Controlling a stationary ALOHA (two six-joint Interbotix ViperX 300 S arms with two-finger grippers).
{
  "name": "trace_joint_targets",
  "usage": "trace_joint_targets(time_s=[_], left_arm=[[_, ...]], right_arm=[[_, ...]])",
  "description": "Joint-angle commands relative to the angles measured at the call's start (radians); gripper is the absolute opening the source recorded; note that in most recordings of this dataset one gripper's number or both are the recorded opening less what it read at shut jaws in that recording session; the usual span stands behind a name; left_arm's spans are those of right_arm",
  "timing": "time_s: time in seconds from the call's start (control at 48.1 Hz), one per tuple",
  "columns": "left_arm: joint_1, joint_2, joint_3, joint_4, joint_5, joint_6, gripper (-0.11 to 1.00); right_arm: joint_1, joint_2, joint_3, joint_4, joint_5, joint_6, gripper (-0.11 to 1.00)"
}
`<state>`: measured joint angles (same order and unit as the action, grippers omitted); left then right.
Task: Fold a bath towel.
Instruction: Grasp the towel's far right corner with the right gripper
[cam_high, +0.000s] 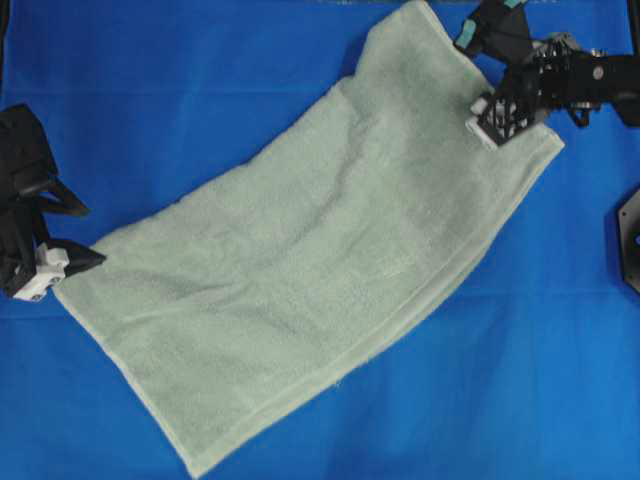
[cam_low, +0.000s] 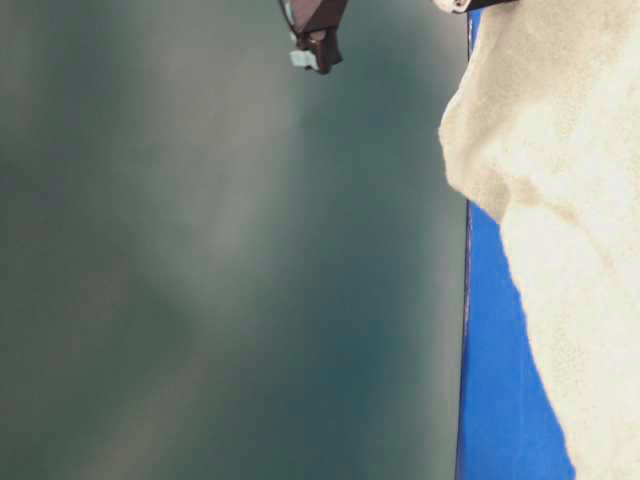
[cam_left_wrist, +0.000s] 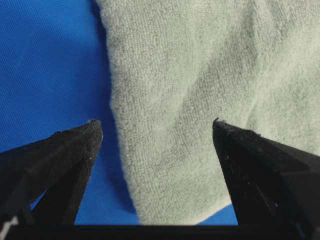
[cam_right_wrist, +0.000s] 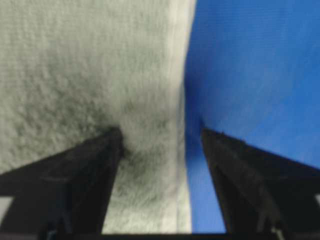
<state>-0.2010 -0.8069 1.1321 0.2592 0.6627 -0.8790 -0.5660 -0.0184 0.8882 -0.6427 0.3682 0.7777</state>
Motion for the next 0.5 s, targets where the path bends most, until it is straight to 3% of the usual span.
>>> trace_joint_targets(time_s=[0.0,0.208,0.25,0.395,0.478], left_arm=[[0.003,0.008,-0.008,0.003,-0.005,0.0,0.86],[0.003,0.011,-0.009,0.003,-0.005,0.0,0.86],[0.003,0.011,-0.008,0.003,-0.005,0.0,0.86],[0.003,0.009,-0.009,0.003,-0.006,0.0,0.86],[0.003,0.009,-0.009,0.003,-0.005,0.0,0.86]], right_arm=[[-0.015,0.044,0.008,-0.003,-0.025,0.0,0.66],[-0.015,0.072,0.037,0.028,-0.028,0.009,0.62],[-0.015,0.067,0.04,0.034,-0.029,0.015,0.56],[-0.015,0.051,0.054,0.043,-0.026,0.038,0.19],[-0.014,0.021,0.061,0.046,-0.015,0.051,0.16]])
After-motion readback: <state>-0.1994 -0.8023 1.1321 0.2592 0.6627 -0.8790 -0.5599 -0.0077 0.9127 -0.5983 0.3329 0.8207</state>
